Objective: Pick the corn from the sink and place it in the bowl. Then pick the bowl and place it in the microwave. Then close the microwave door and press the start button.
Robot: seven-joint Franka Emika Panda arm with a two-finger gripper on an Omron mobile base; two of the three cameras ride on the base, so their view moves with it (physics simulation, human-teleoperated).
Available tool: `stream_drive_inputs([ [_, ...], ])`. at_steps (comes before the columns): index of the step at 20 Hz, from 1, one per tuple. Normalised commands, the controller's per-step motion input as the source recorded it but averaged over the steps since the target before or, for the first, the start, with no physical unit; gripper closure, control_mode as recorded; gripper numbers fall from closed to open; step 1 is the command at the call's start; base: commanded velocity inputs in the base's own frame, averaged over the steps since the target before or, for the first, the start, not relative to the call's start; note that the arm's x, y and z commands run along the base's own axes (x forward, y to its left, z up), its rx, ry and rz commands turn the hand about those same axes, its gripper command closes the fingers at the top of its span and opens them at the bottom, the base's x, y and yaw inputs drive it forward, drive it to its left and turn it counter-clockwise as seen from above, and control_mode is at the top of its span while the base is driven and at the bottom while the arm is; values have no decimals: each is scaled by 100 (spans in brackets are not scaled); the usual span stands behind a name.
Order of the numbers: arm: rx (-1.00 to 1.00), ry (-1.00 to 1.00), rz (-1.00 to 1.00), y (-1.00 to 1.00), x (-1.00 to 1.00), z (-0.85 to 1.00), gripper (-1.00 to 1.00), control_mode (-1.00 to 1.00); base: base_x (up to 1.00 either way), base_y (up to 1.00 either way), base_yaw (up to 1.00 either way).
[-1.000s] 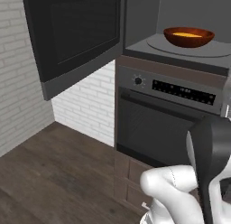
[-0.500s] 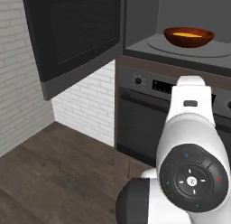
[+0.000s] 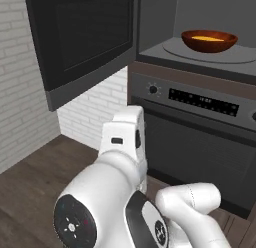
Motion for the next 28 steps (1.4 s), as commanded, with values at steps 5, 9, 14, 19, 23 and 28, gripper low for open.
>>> stream_drive_inputs([
  [5, -5, -2, 0, 91, 50, -42, -100, -100, 0, 0, 0],
  [9, -4, 2, -3, 90, 72, -60, -100, -100, 0, 0, 0],
  [14, -1, 0, -6, 79, 83, -51, -100, -100, 0, 0, 0],
  [19, -1, -1, -12, 60, 84, -18, -100, -100, 0, 0, 0],
  [23, -2, -1, -21, 39, 59, 0, -100, -100, 0, 0, 0],
  [28, -2, 1, -18, 13, 47, 7, -100, -100, 0, 0, 0],
])
